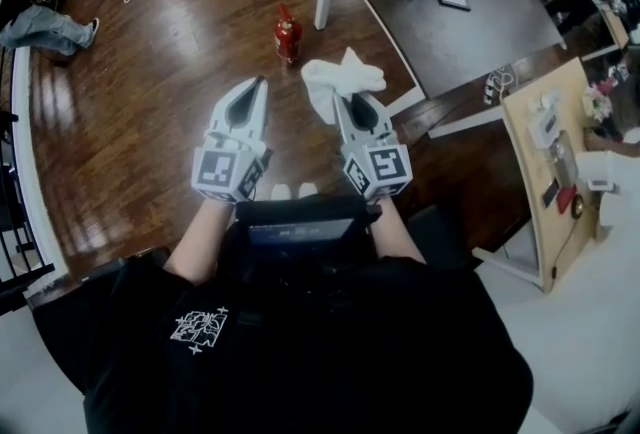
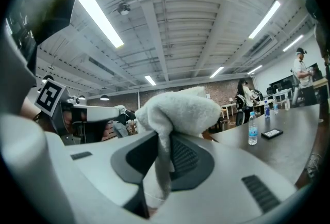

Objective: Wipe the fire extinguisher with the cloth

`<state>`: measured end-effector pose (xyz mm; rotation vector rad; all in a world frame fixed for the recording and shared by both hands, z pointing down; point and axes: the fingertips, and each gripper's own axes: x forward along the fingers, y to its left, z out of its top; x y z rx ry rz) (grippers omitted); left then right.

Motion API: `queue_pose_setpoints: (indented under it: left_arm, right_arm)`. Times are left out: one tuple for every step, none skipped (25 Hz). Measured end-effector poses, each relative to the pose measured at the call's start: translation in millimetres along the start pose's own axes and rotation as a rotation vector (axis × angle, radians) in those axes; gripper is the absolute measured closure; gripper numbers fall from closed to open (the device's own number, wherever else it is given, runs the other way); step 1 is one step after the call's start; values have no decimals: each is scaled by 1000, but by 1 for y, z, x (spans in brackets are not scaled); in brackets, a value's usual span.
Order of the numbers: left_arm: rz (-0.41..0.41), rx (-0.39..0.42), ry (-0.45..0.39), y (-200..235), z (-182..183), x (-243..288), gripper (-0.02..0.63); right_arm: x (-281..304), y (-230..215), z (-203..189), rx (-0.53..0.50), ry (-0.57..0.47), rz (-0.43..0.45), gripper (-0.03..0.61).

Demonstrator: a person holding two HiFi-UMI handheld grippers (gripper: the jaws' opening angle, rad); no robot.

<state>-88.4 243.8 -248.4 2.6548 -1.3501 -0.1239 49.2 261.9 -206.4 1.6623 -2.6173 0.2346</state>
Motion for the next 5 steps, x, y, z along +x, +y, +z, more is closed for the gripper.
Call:
queue_pose_setpoints:
  left_arm:
    - [-4,-1,-5,-1,1,1,614]
    - [-6,-3,-7,-2,2,1,614]
    - [-7,-5,-4,-2,2,1,614]
    - [-8,-6,1,-2,1,1,614]
    - [-9,-7,6,-2,0,1,614]
  right_arm:
    - [0,0,0,1,1,-2,502]
    - [-1,-1,0,1,1,-3,502]
    - [-1,-1,-1,1,1,-3,502]
    - [-1,-1,-1,1,1,-4,502]
    - [-1,-1,-1,1,1,-5,502]
